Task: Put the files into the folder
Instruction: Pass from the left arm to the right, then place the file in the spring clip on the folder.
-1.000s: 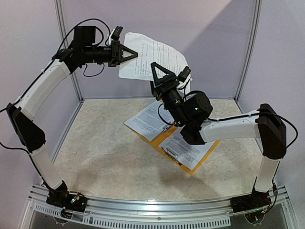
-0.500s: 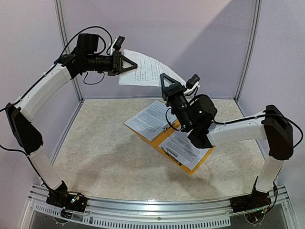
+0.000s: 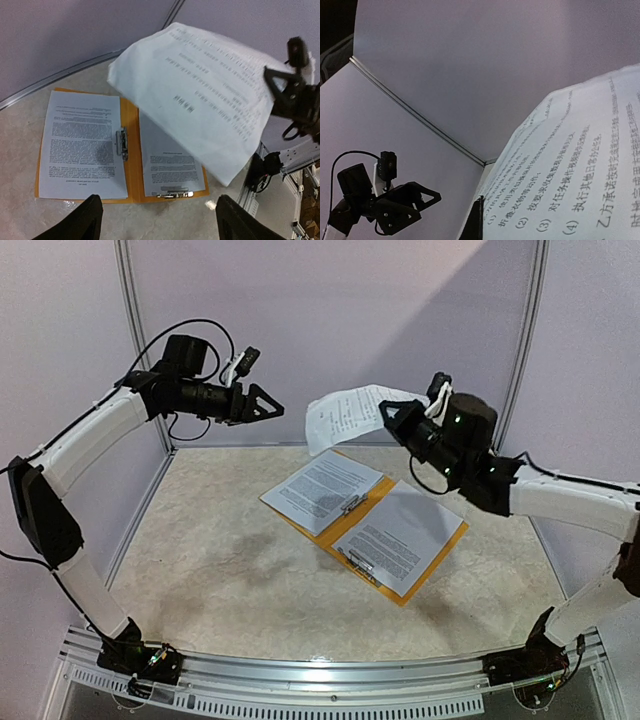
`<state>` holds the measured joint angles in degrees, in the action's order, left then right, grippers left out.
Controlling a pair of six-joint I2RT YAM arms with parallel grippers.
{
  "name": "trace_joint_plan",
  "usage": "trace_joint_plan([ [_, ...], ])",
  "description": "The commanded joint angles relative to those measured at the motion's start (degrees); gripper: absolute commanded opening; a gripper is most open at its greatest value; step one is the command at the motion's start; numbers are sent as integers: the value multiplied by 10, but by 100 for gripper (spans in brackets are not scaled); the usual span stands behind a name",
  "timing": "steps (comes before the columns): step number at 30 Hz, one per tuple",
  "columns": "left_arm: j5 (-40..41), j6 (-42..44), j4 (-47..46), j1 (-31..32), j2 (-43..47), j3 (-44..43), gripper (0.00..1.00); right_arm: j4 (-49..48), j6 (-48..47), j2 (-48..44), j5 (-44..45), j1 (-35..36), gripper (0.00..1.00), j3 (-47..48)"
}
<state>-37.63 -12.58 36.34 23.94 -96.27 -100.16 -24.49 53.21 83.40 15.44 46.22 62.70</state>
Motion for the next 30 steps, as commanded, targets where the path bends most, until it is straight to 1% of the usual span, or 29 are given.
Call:
trace_joint_plan([
  [1,56,123,44,-13,20,68,79,393,-202,-55,-109,-33,0,106],
  [3,70,149,34,-7,19,109,76,464,-247,-55,-180,-57,0,125],
  [4,73,155,26,-4,16,128,74,493,-254,-50,-210,-68,0,131],
  [6,84,165,18,5,7,153,71,543,-272,-30,-233,-84,0,143],
  [9,96,181,13,21,-12,174,70,567,-310,-1,-279,-120,0,134],
  [11,100,186,11,29,-24,183,69,565,-321,15,-314,-149,0,120],
  [13,107,197,7,39,-38,191,69,559,-325,33,-326,-170,0,99],
  [17,128,210,-12,56,-68,219,68,503,-319,50,-360,-207,0,34],
  [20,136,208,-26,65,-91,233,65,473,-313,56,-373,-225,0,-4],
  [24,128,199,-42,71,-112,248,61,450,-316,66,-392,-230,0,-33],
  [30,113,186,-56,73,-122,255,60,402,-321,51,-392,-231,0,-87],
])
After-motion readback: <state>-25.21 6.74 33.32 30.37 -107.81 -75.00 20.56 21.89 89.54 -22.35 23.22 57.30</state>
